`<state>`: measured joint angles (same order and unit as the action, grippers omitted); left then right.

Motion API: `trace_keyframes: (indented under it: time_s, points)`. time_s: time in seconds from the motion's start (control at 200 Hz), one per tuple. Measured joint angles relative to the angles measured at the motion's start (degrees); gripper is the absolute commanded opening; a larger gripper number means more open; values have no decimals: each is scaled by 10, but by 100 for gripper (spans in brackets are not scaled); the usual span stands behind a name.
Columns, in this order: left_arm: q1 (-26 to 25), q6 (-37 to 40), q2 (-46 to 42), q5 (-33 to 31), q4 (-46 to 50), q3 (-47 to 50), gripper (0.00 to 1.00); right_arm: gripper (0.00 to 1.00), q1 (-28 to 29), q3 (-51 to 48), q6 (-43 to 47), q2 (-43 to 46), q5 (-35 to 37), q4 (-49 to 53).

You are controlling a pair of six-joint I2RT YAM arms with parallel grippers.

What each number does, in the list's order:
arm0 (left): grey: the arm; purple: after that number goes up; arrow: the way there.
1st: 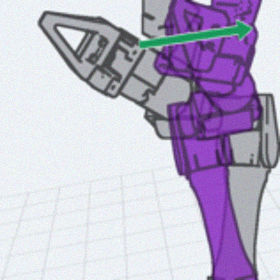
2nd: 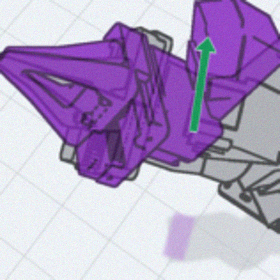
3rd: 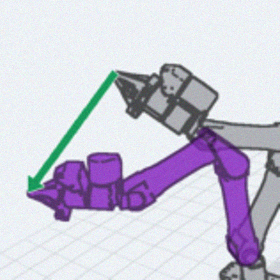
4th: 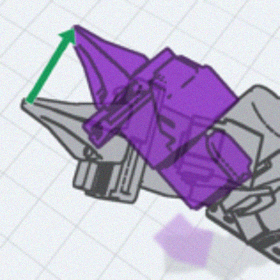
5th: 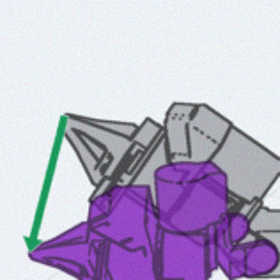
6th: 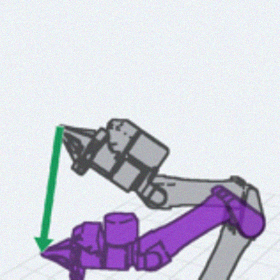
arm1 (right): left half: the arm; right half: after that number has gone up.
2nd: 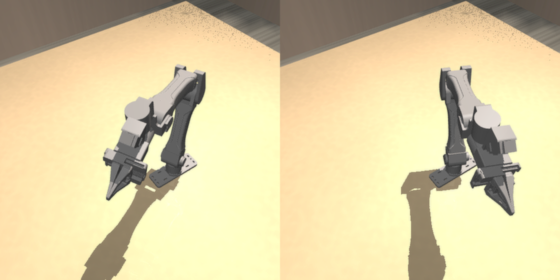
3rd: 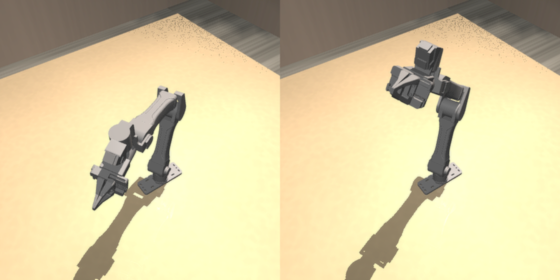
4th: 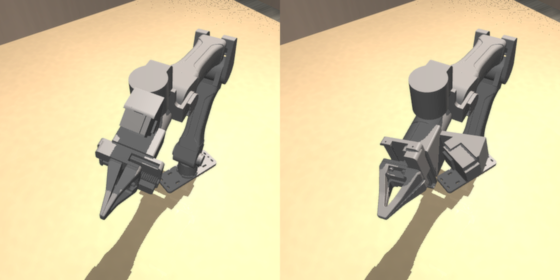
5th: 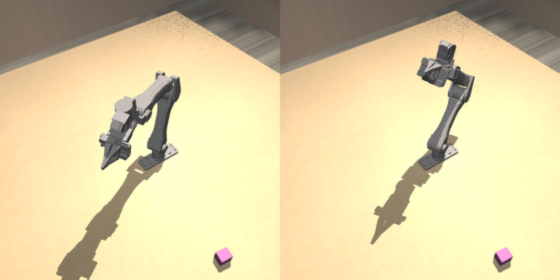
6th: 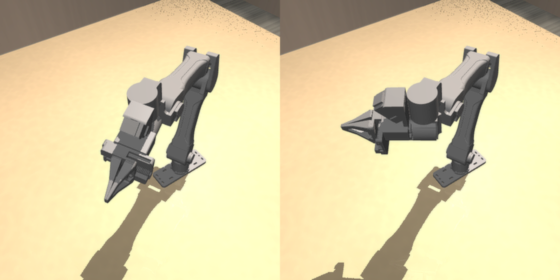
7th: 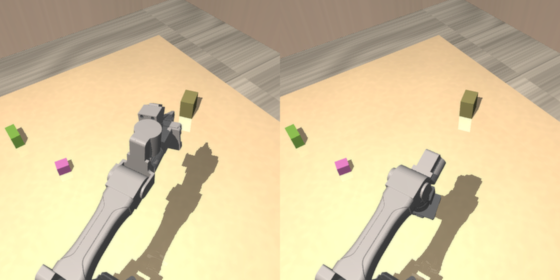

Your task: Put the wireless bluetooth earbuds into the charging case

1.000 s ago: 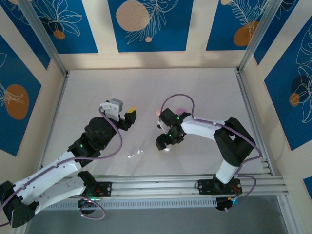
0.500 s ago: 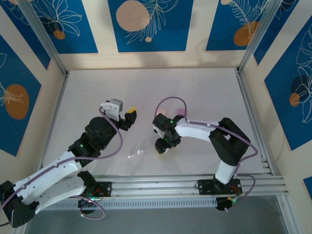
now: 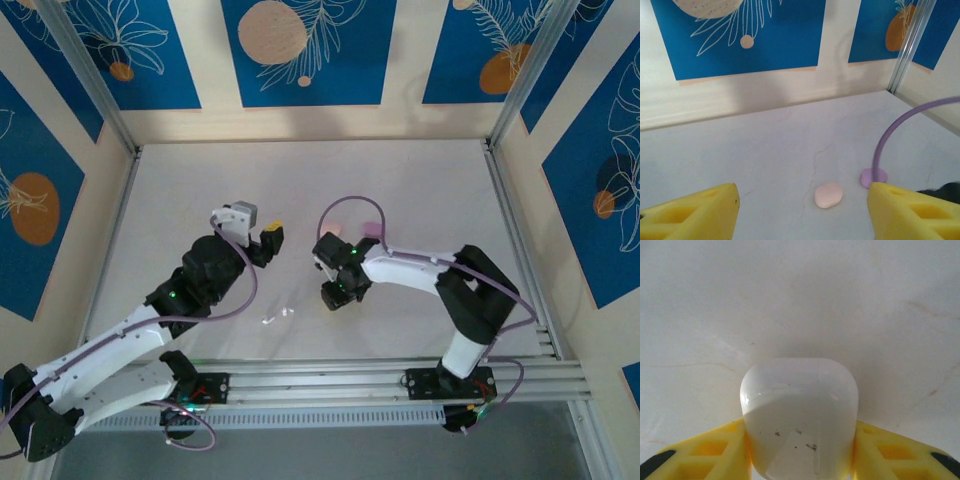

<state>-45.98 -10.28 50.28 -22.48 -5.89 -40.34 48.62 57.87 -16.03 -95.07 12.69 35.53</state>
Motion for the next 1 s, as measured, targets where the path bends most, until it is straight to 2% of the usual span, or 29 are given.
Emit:
trace_keyframes:
  time_s: [0.24, 0.41, 0.605, 0.715, 0.995]
  points:
    - [15, -19, 20, 45, 19, -18, 67, 41, -4, -66, 72, 251, -1, -106]
    - [20, -16, 49, 158, 17, -39, 64, 38, -4, -129, 190, 384, -19, -213]
    - [20, -14, 99, 321, -7, -71, 62, 38, -3, -142, 317, 411, -26, -262]
    - [21, -14, 120, 390, -10, -84, 59, 38, -3, -142, 369, 411, -26, -269]
    - [21, -14, 145, 457, -6, -109, 54, 39, -2, -142, 423, 411, -24, -292]
